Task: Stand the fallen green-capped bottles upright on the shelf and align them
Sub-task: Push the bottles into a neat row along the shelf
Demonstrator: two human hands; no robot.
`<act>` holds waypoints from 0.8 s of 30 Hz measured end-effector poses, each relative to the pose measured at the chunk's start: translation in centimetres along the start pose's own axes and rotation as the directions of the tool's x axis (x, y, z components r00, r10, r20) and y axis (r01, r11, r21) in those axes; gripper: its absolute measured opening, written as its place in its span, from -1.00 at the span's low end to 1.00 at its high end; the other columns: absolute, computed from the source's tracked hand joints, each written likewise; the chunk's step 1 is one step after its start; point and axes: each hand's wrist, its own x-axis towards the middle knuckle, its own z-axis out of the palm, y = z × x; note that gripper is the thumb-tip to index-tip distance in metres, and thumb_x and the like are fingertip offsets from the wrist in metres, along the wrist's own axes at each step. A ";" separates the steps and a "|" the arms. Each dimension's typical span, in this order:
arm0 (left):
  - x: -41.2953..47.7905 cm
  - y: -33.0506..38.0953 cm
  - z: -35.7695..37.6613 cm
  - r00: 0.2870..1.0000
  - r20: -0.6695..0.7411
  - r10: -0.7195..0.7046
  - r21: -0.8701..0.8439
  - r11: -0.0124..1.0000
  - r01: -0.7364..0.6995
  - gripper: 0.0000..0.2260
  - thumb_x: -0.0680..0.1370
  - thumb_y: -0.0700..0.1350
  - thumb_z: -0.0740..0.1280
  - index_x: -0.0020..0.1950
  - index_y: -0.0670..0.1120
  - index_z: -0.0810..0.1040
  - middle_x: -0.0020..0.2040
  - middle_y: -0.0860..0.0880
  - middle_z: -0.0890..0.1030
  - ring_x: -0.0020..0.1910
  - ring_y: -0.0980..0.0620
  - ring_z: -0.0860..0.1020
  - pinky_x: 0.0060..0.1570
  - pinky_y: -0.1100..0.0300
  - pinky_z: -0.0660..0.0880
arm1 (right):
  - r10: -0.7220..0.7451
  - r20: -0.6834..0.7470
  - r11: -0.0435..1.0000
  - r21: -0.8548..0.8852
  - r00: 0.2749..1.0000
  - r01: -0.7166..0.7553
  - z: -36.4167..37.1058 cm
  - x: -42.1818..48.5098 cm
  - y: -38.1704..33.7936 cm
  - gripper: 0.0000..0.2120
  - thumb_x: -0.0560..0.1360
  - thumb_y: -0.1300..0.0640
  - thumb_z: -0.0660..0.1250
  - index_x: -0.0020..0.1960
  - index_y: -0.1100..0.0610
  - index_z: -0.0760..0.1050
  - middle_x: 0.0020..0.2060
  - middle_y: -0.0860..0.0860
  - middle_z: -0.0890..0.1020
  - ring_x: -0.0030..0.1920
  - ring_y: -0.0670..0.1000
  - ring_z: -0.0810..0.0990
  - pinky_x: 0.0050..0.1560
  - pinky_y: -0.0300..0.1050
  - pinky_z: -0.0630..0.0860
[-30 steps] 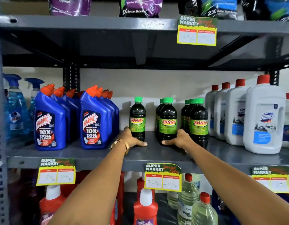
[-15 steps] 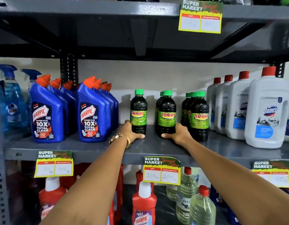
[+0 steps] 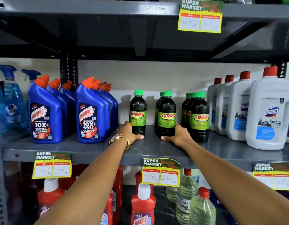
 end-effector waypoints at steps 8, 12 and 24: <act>-0.4 0.4 0.0 0.999 0.015 -0.031 0.130 0.991 0.029 -0.29 0.43 0.19 0.41 0.35 -0.18 0.20 0.26 -0.17 0.50 0.23 -0.20 0.48 0.22 -0.06 0.46 | -0.006 0.018 0.999 0.044 1.000 0.006 0.0 0.1 0.1 -0.33 0.35 -0.03 0.53 0.31 0.28 0.39 0.24 0.23 0.55 0.25 0.21 0.53 0.26 0.05 0.48; -0.2 0.1 0.1 0.999 0.014 -0.029 0.095 0.995 0.027 -0.31 0.41 0.20 0.43 0.33 -0.16 0.24 0.26 -0.17 0.51 0.22 -0.19 0.49 0.22 -0.09 0.46 | -0.004 0.013 0.997 0.072 1.000 0.003 0.2 0.3 0.3 -0.30 0.34 -0.03 0.55 0.32 0.27 0.39 0.25 0.22 0.56 0.25 0.21 0.54 0.28 0.09 0.48; -2.5 1.7 -0.6 0.990 0.085 -0.113 0.217 0.972 0.092 -0.05 0.49 0.20 0.33 0.52 -0.33 -0.15 0.53 -0.31 0.12 0.47 -0.28 0.18 0.44 -0.04 0.20 | 0.003 0.216 0.951 0.300 0.976 -0.069 -1.7 -0.6 0.5 -0.32 0.31 0.04 0.58 0.33 0.26 0.45 0.23 0.08 0.58 0.29 0.12 0.52 0.35 -0.05 0.40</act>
